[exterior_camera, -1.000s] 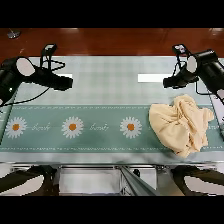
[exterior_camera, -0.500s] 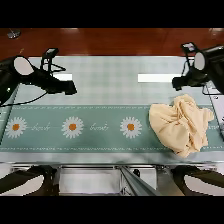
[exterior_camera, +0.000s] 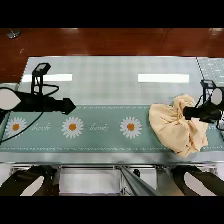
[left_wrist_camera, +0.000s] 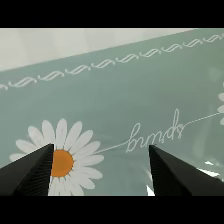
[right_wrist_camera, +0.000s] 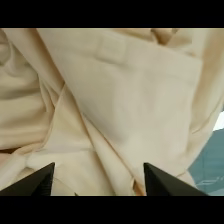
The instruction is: Fold the shirts.
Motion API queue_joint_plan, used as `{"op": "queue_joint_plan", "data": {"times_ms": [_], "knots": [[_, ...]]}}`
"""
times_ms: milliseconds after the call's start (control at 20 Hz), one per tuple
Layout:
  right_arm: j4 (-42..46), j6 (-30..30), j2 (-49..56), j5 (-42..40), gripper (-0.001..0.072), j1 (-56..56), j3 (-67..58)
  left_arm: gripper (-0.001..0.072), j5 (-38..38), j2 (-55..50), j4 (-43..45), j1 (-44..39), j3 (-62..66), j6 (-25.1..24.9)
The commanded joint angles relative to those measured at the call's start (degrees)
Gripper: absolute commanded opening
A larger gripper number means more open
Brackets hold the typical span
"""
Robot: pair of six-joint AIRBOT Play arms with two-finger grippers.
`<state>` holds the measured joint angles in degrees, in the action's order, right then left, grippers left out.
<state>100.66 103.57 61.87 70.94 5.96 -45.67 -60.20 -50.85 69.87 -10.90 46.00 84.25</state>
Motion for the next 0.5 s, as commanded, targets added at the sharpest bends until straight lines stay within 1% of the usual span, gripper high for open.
{"op": "queue_joint_plan", "data": {"times_ms": [0,50,100,150,250,350,400,450], "knots": [[-6.05,-1.55,3.10,-2.29,0.0632,1.44,4.44,0.0702,5.64,0.90,-0.26,-0.20,-5.33,1.49],[-7.30,-2.32,4.76,-2.36,0.0632,1.44,4.44,0.0701,7.19,-0.13,-0.57,-0.22,-5.53,3.65],[-8.87,-3.61,6.45,-2.27,0.0615,1.44,4.42,0.0702,9.07,-1.36,-2.10,-0.22,-5.57,5.03],[-9.49,-4.63,7.43,-1.90,0.0568,1.44,4.42,0.0702,10.56,-2.43,-3.50,-0.26,-5.57,4.98],[-9.90,-7.26,6.86,-1.64,0.0021,1.44,4.04,0.0702,11.37,-4.02,-4.11,-0.22,-5.55,4.87],[-10.40,-8.76,3.10,-1.81,0.0015,1.44,1.79,0.0702,10.05,-4.28,-4.02,-0.17,-5.51,1.36],[-10.36,-8.76,0.13,-2.27,0.0015,1.44,-0.48,0.0702,8.61,-4.07,-2.97,-0.17,-5.35,-0.46],[-10.16,-9.01,-2.86,-2.78,0.0015,1.44,-3.41,0.0702,5.95,-3.78,-0.07,-0.13,-4.85,-2.21]]}}
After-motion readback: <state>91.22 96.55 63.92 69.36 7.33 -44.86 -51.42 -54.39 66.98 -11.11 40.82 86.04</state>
